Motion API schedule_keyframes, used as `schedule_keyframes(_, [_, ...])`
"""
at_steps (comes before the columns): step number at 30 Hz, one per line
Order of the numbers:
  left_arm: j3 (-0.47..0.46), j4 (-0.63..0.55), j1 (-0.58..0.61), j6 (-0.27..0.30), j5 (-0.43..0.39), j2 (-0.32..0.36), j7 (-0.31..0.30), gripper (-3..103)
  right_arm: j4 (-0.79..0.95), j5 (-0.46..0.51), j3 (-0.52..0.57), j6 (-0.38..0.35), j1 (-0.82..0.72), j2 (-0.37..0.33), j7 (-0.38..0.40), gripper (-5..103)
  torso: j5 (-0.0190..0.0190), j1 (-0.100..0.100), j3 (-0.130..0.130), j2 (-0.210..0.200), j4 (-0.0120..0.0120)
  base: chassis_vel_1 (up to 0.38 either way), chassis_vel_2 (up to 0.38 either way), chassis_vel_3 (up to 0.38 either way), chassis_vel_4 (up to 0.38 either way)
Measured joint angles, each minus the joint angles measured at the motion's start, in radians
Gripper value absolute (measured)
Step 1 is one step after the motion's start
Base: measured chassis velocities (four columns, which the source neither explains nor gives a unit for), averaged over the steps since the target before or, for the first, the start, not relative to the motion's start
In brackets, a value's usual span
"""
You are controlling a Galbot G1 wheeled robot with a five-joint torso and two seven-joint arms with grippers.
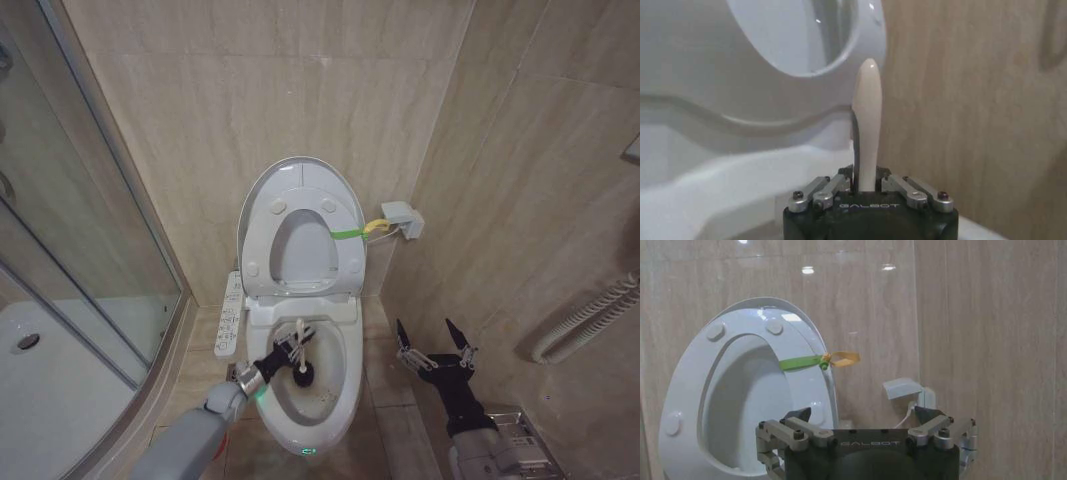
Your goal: Open the toilet lid, clean the toilet bowl with a toilet brush, close the toilet lid, and flush.
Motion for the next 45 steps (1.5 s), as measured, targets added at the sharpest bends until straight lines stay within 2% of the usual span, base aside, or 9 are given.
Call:
schedule_keyframes(4, [0.010, 0.054, -0.014, -0.016, 0.023, -0.009, 0.028, 20, 0.000, 0.000, 0.000, 0.000, 0.000, 0.000, 0.000, 100, 0.0000, 0.000, 0.000, 0.000, 0.0000, 0.000, 0.000, 0.000, 0.000])
schedule_keyframes(10, [0.013, 0.064, -0.022, -0.020, 0.023, -0.015, 0.034, 20, 0.000, 0.000, 0.000, 0.000, 0.000, 0.000, 0.000, 100, 0.0001, 0.000, 0.000, 0.000, 0.0001, 0.000, 0.000, 0.000, 0.000])
schedule_keyframes(18, [0.051, -0.117, -0.061, 0.027, -0.073, -0.023, -0.039, 20, 0.000, 0.000, 0.000, 0.000, 0.000, 0.000, 0.000, 100, 0.0002, 0.000, 0.000, 0.000, -0.0003, 0.000, 0.000, 0.000, 0.000])
schedule_keyframes(25, [0.070, -0.177, -0.039, 0.054, -0.114, -0.069, -0.094, 20, 0.000, 0.000, 0.000, 0.000, 0.000, 0.000, 0.000, 100, 0.0002, 0.000, 0.000, 0.000, -0.0003, 0.000, 0.000, 0.000, 0.000])
schedule_keyframes(32, [-0.021, -0.175, 0.069, 0.058, -0.103, -0.126, -0.102, 20, 0.000, 0.000, 0.000, 0.000, 0.000, 0.000, 0.000, 100, 0.0000, 0.000, 0.000, 0.000, 0.0000, 0.000, 0.000, 0.000, 0.000])
schedule_keyframes(36, [-0.096, -0.120, 0.132, 0.036, -0.063, -0.155, -0.073, 20, 0.000, 0.000, 0.000, 0.000, 0.000, 0.000, 0.000, 100, 0.0000, 0.000, 0.000, 0.000, -0.0001, 0.000, 0.000, 0.000, 0.000])
schedule_keyframes(41, [-0.145, -0.057, 0.148, 0.007, -0.040, -0.167, -0.040, 19, 0.000, 0.000, 0.000, 0.000, 0.000, 0.000, 0.000, 100, -0.0002, 0.000, 0.000, 0.000, -0.0003, 0.000, 0.000, 0.000, 0.000])
schedule_keyframes(45, [-0.148, -0.069, 0.129, 0.011, -0.047, -0.162, -0.045, 19, 0.000, 0.000, 0.000, 0.000, 0.000, 0.000, 0.000, 100, 0.0000, 0.000, 0.000, 0.000, -0.0001, 0.000, 0.000, 0.000, 0.000])
